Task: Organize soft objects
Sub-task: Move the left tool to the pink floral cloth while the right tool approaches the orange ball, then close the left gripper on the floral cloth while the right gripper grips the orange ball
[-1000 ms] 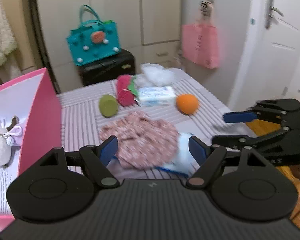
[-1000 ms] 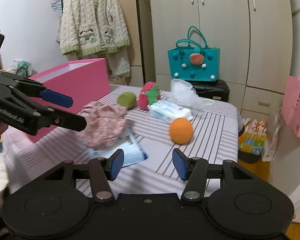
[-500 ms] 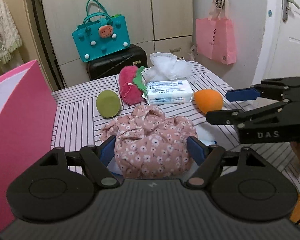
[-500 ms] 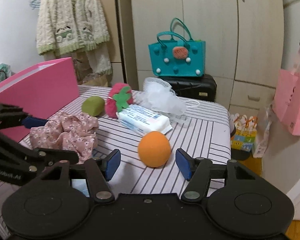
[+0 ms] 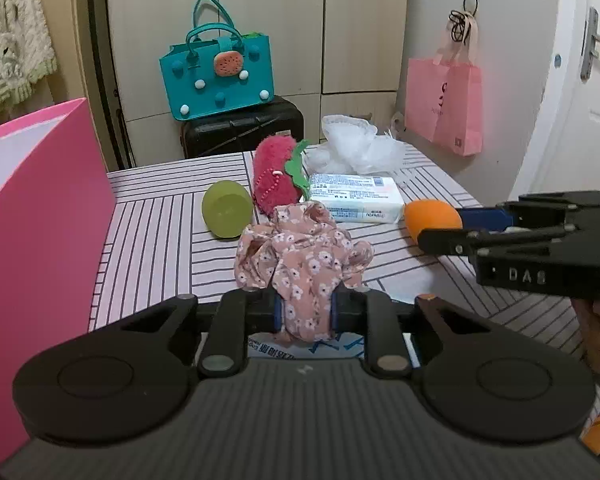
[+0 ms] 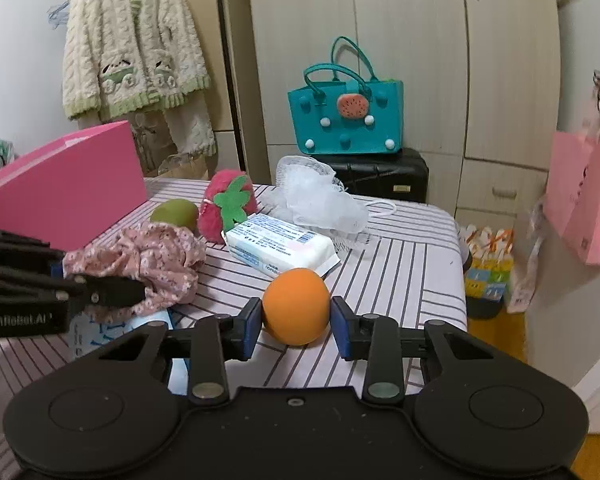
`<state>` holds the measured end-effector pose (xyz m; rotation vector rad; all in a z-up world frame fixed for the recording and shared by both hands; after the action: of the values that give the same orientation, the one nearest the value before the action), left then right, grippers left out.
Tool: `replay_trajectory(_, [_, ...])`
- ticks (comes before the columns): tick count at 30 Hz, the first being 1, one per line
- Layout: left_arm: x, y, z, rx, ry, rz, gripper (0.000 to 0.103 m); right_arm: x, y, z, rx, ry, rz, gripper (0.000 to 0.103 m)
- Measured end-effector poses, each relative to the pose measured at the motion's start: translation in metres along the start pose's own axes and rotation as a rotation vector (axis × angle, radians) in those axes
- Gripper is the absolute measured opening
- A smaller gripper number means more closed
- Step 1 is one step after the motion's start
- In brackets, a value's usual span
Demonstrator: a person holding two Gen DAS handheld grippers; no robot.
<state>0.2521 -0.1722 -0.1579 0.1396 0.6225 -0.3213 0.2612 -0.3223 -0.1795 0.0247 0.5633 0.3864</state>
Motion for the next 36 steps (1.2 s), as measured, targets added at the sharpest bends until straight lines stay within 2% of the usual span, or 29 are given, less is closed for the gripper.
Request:
replay_trajectory(9, [-0.013, -0.001, 0.004, -0.027, -0.069, -0.069, 0.015, -0.016, 0.018, 0.005, -0.020, -0.033, 0.025, 0.040])
replay_trajectory(17, [-0.033, 0.002, 0.005, -0.025, -0.096, -0.069, 0.015, -0.035, 0.042, 0.010, -0.022, -0.033, 0.069, 0.040])
replay_trajectory(24, [-0.061, 0.005, 0.003, 0.018, -0.119, -0.054, 0.015, -0.051, 0.057, 0.007, 0.017, 0.015, 0.127, 0.040])
replay_trajectory(31, [-0.083, 0.006, -0.003, 0.078, -0.079, -0.073, 0.015, -0.065, 0.072, 0.001, 0.055, 0.085, 0.189, 0.040])
replay_trajectory(36, [-0.093, 0.009, -0.012, 0.089, 0.015, -0.116, 0.015, -0.076, 0.091, -0.005, 0.013, 0.136, 0.265, 0.041])
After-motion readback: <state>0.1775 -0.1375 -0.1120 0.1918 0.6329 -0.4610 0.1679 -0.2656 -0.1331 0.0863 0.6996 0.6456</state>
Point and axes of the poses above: each gripper's, at about its wrist camera, not at the fingertips, and x roughly the way its jaws point, y to its left, z to its top, the point moved 7 cm from there along x, roughly the way its jaws point, and after that the axes turned 6 degrees about z, right-handed, at the moved point
